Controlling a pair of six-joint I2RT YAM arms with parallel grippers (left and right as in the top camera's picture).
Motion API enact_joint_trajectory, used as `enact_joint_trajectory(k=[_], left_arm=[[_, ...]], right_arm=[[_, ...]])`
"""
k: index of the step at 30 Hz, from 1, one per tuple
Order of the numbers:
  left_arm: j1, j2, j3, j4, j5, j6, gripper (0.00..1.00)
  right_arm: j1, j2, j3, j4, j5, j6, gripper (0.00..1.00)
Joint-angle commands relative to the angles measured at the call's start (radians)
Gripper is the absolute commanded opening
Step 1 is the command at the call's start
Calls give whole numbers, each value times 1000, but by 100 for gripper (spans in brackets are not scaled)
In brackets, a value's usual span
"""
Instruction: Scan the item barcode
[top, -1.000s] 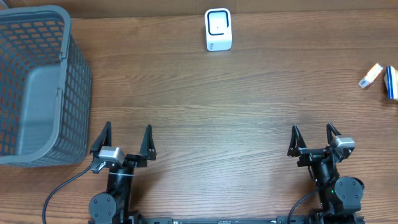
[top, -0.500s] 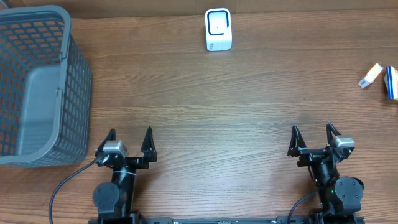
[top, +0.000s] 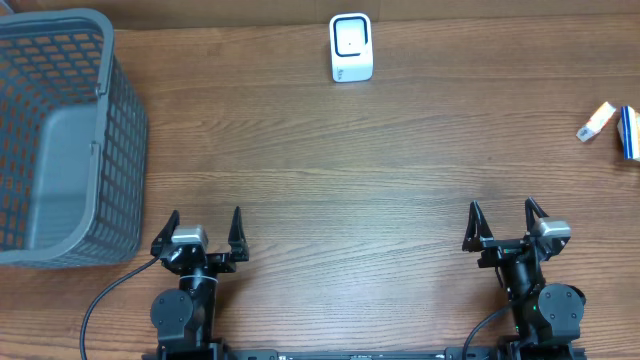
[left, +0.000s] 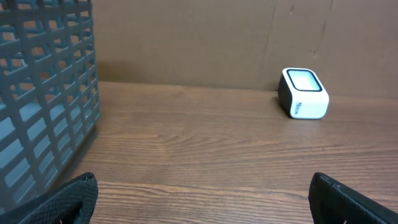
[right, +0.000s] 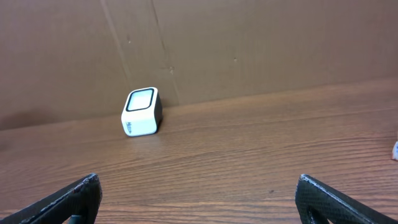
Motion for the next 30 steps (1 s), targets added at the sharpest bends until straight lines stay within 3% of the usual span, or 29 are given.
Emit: enact_joint_trajectory(k=[1, 30], left_arm=[[-8, -11, -4, -8, -27, 8, 100], [-8, -11, -4, -6, -57, 39, 100]], right_arm=[[-3, -12, -11, 8, 9, -4, 100], [-3, -12, -11, 8, 8, -3, 100]])
